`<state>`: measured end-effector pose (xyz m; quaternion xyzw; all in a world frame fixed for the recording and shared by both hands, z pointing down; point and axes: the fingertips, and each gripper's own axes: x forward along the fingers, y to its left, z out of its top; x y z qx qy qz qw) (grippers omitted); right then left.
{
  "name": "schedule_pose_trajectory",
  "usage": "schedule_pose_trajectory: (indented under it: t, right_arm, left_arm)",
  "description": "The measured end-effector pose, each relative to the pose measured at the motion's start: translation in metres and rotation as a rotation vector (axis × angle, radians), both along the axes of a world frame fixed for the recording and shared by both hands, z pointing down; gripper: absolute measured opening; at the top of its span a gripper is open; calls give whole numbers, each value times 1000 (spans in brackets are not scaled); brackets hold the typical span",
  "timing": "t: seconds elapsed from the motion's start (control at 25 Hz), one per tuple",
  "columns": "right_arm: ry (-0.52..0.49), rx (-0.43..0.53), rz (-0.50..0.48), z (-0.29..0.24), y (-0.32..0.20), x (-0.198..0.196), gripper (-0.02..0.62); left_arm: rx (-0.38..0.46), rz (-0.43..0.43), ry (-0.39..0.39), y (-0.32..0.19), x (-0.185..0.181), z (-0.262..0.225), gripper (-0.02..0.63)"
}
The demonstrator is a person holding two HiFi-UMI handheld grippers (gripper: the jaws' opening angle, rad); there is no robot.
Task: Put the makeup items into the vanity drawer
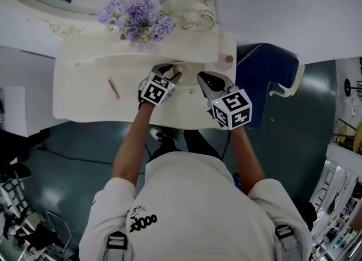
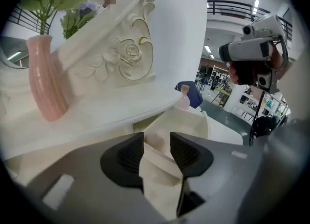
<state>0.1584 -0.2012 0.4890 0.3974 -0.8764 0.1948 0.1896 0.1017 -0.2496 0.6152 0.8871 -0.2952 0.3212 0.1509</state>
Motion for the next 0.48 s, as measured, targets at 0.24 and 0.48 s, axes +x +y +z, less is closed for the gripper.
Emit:
schedule_pose_trajectory:
  t: [0.24, 0.48]
  right_arm:
    - [3, 4, -71, -3, -6, -32, 26]
    - [5, 16, -200, -6, -8, -93, 26]
  left_arm:
    - [8, -142, 107, 11, -49, -21, 161]
    - [73, -359, 149, 30, -137, -48, 80]
